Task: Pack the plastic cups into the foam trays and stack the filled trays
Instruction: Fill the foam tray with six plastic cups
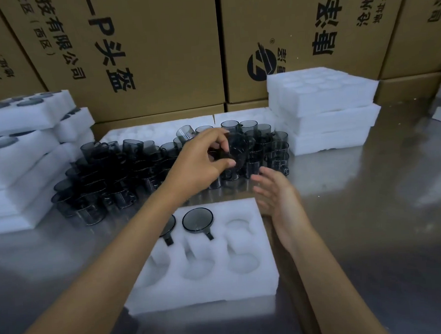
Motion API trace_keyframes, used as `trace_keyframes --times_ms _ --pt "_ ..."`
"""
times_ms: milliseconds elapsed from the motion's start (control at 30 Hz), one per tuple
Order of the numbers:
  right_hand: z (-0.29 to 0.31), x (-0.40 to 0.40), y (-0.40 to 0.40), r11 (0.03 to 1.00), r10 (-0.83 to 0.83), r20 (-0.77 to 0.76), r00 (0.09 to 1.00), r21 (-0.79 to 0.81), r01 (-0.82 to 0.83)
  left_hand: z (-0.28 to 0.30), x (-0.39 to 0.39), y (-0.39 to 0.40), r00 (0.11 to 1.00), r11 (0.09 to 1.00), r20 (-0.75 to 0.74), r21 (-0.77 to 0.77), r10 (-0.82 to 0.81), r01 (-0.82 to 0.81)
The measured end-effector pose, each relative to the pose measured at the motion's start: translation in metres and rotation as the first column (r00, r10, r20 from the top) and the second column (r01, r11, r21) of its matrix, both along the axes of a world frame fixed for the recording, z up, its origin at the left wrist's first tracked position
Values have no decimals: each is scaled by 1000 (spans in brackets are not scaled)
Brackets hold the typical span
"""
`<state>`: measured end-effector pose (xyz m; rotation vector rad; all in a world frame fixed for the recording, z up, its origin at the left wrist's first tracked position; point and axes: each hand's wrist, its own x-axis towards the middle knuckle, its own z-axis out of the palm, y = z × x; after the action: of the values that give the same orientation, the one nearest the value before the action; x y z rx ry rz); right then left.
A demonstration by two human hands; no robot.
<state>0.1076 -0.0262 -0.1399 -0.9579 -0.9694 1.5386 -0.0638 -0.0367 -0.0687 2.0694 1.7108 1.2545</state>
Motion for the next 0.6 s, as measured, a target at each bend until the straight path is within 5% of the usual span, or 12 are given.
trace_keyframes --times_ms 267,467,600 --pt "20 18 -37 921 0 40 999 389 -16 -17 15 -89 992 989 17 78 -124 122" --pt "8 8 -55 889 64 60 996 450 -84 -43 16 -107 940 997 336 70 -63 42" --pt "10 6 -57 874 100 84 991 468 -128 -48 9 -110 937 998 349 68 -8 -16"
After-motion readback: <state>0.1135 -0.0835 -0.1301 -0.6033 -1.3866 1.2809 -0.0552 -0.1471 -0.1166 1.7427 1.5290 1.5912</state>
